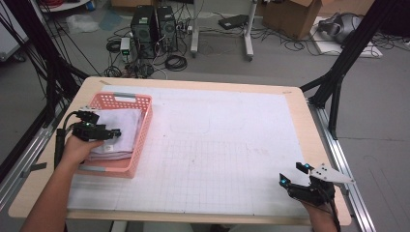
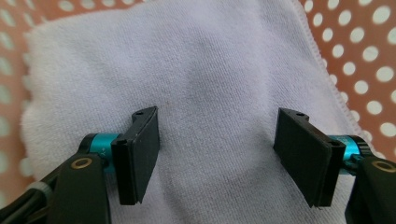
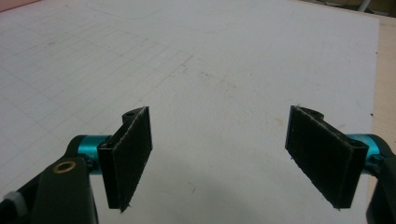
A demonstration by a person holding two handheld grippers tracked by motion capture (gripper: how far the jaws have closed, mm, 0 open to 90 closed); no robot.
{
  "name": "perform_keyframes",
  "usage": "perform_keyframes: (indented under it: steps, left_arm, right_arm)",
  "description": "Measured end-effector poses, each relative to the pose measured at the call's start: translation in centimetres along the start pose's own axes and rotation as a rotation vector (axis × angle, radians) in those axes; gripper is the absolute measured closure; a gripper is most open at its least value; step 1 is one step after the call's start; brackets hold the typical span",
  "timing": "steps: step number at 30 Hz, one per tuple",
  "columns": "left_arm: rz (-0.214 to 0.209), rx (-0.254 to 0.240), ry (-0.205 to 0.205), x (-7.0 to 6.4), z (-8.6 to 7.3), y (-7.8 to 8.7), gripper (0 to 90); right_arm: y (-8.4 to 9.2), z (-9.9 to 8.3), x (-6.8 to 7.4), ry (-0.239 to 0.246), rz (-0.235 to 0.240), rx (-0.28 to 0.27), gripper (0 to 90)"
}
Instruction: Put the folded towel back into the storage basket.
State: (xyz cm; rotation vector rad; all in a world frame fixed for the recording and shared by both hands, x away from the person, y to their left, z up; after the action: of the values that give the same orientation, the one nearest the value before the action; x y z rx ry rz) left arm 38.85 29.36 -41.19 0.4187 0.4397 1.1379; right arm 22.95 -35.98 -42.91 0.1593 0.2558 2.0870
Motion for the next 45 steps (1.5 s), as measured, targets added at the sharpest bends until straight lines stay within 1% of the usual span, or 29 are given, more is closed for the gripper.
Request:
perform_keyframes:
  steps: [1,3,4,7,8,9,10,12,15,16,17,18,19,22,23,24,25,27,28,29,32,34,35,36,38,39,41,43,45]
  left_arm:
    - [-0.003,-0.010,0.008,0.0,0.0,0.0,31.4]
    - [-0.010,-0.050,0.024,0.1,0.3,0.5,31.8]
    - [-0.015,-0.081,0.031,0.1,0.5,0.8,32.5]
    - [-0.037,-0.202,0.052,-0.2,1.0,2.1,32.0]
    - [-0.042,-0.250,0.058,-0.5,1.2,2.5,31.1]
    - [-0.049,-0.300,0.066,-0.9,1.3,2.8,29.6]
    - [-0.064,-0.356,0.061,-1.4,1.5,3.2,27.9]
    - [-0.080,-0.421,0.049,-2.4,1.9,3.6,24.3]
    - [-0.131,-0.523,0.026,-4.3,2.4,4.4,21.1]
    - [-0.147,-0.547,0.026,-4.8,2.5,4.5,17.0]
    - [-0.186,-0.578,0.024,-5.5,2.7,4.8,15.9]
    - [-0.205,-0.588,0.022,-6.0,2.8,4.9,16.0]
    - [-0.235,-0.596,0.012,-7.0,2.9,5.0,16.1]
    - [-0.300,-0.605,-0.017,-9.1,2.9,5.1,16.1]
    - [-0.326,-0.608,-0.024,-10.1,2.8,5.1,16.1]
    - [-0.337,-0.610,-0.027,-10.7,2.8,5.1,16.1]
    - [-0.364,-0.617,-0.033,-11.6,2.7,5.1,16.1]
    - [-0.391,-0.624,-0.047,-12.9,2.6,5.0,16.1]
    - [-0.409,-0.632,-0.052,-13.9,2.3,5.0,16.2]
    - [-0.420,-0.635,-0.060,-14.5,2.1,5.0,16.2]
    - [-0.466,-0.627,-0.089,-16.9,1.1,4.7,16.3]
    - [-0.492,-0.618,-0.095,-18.2,0.4,4.4,16.4]
    - [-0.494,-0.612,-0.112,-18.9,0.0,4.2,16.5]
    - [-0.502,-0.608,-0.139,-19.6,-0.5,4.0,16.7]
    - [-0.513,-0.598,-0.140,-20.4,-1.2,3.6,17.7]
    - [-0.512,-0.591,-0.153,-20.8,-1.6,3.4,17.7]
    - [-0.519,-0.582,-0.155,-21.2,-2.2,3.1,17.9]
    - [-0.515,-0.575,-0.151,-21.4,-2.8,2.8,17.9]
    - [-0.512,-0.556,-0.160,-21.5,-3.3,2.4,17.9]
  right_arm:
    - [0.0,0.0,0.0,0.000,0.000,0.001,21.9]
    - [0.0,0.0,0.0,-0.001,0.001,0.001,21.9]
    - [0.0,0.0,0.0,-0.002,0.001,0.002,21.9]
    - [0.0,0.0,0.0,0.002,0.000,-0.001,21.9]
    - [0.0,0.0,0.0,-0.001,0.001,-0.001,21.9]
    - [-0.1,0.0,0.0,0.001,0.002,0.000,22.0]
    - [-0.2,0.1,0.0,-0.003,0.003,-0.003,21.9]
    - [-0.3,0.1,0.0,-0.001,0.003,-0.003,21.9]
    - [-0.5,0.1,0.1,-0.003,0.009,-0.001,21.9]
    - [-0.6,0.2,0.2,-0.001,0.009,-0.001,21.9]
    - [-0.6,0.2,0.2,0.000,0.008,-0.001,21.9]
    - [-0.6,0.2,0.2,0.002,0.008,-0.004,21.9]
    - [-0.6,0.2,0.2,0.000,0.009,-0.005,21.9]
    - [-0.7,0.2,0.1,-0.007,0.009,-0.008,21.9]
    - [-0.7,0.2,0.1,-0.011,0.008,-0.005,21.9]
    - [-0.7,0.2,0.1,-0.015,0.010,-0.006,21.9]
    - [-0.7,0.2,0.1,-0.016,0.010,-0.008,21.9]
    - [-0.7,0.2,0.1,-0.017,0.011,-0.012,21.9]
    - [-0.7,0.2,0.1,-0.020,0.011,-0.011,21.9]
    - [-0.7,0.2,0.0,-0.024,0.011,-0.012,21.8]
    - [-0.7,0.2,-0.1,-0.024,0.012,-0.013,21.8]
    - [-0.8,0.2,-0.1,-0.021,0.013,-0.011,21.9]
    - [-0.7,0.2,0.0,-0.017,0.014,-0.011,21.8]
    - [-0.7,0.3,0.0,-0.019,0.015,-0.009,21.9]
    - [-0.6,0.3,0.2,-0.009,0.016,-0.011,21.9]
    - [-0.5,0.3,0.2,-0.009,0.015,-0.011,21.9]
    - [-0.4,0.4,0.3,-0.007,0.015,-0.011,21.9]
    - [-0.4,0.4,0.4,-0.014,0.014,-0.011,21.9]
    - [-0.4,0.4,0.5,-0.009,0.017,-0.011,21.8]
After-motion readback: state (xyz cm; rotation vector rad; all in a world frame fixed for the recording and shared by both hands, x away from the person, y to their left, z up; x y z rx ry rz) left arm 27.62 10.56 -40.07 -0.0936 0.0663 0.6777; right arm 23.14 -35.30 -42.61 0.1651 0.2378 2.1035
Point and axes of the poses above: each handheld gripper's, and its own axes: y roughly backward along the jaws, z roughly out of its top, x roughly to its left, the point moved 1 cm from there along -y, roughly forward along the jaws, and after that the axes turned 14 degrees about -x, right-handed, at the moved point
